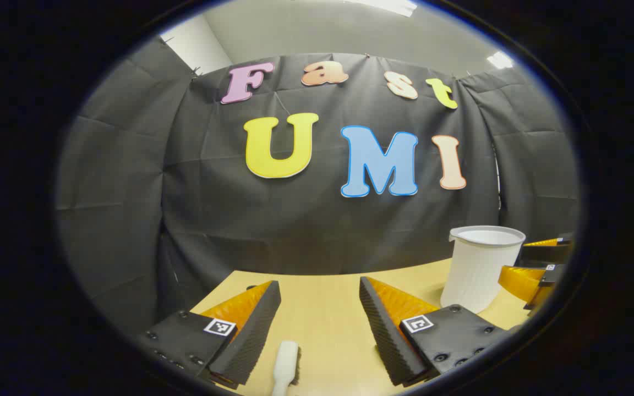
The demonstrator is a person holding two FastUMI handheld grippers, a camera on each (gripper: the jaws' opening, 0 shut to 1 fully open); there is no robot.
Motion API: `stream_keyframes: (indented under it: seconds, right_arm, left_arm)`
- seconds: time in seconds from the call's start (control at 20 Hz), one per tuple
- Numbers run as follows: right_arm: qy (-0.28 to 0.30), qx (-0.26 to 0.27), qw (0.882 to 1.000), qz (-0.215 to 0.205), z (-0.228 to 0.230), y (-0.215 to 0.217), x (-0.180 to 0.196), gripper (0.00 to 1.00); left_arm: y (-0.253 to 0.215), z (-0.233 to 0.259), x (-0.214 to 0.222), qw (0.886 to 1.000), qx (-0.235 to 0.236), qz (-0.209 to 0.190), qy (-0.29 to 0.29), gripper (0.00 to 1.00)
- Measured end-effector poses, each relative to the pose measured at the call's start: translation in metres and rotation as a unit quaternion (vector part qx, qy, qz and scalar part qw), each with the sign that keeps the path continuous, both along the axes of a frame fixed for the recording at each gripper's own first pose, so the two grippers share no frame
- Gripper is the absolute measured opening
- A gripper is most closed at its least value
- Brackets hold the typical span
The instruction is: Pick up the small broom and dustpan from the desktop, sweep the trash into the dustpan with the broom, and then empty the trash into the garbage bin.
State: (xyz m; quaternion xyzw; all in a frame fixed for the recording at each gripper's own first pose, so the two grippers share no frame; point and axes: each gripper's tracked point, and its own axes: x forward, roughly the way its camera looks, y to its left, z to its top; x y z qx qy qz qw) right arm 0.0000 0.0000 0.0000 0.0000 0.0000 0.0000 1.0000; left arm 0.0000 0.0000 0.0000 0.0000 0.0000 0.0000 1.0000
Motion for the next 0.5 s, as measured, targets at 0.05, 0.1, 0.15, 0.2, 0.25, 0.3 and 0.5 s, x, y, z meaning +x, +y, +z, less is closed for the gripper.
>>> stream_keyframes:
  seconds: [0.05, 0.1, 0.15, 0.2, 0.25, 0.3, 0.5]
  right_arm:
    - [0.004, 0.001, 1.0, 0.001, -0.002, 0.001, 0.0, 0.96]
    - [0.009, 0.003, 1.0, 0.002, -0.003, 0.002, 0.0, 0.96]
    - [0.013, 0.005, 1.0, 0.003, -0.006, 0.003, -0.001, 0.96]
    - [0.018, 0.006, 1.0, 0.003, -0.008, 0.003, -0.001, 0.96]
    - [0.023, 0.008, 1.0, 0.003, -0.011, 0.004, -0.001, 0.96]
    - [0.028, 0.01, 1.0, 0.004, -0.014, 0.005, -0.001, 0.96]
    - [0.045, 0.014, 0.999, 0.004, -0.021, 0.005, 0.001, 0.96]
  left_arm:
    - [0.001, -0.002, -0.001, 1.0, 0.0, 0.003, 0.002, 0.96]
    - [0.002, -0.003, -0.002, 1.0, 0.0, 0.005, 0.006, 0.95]
    - [0.003, -0.005, -0.003, 1.0, 0.002, 0.006, 0.008, 0.94]
    - [0.004, -0.005, -0.003, 1.0, 0.005, 0.007, 0.011, 0.94]
    - [0.005, -0.007, -0.003, 1.0, 0.007, 0.008, 0.014, 0.94]
    - [0.007, -0.008, -0.004, 1.0, 0.009, 0.008, 0.016, 0.94]
    - [0.008, -0.013, -0.003, 1.0, 0.003, 0.008, 0.025, 0.96]
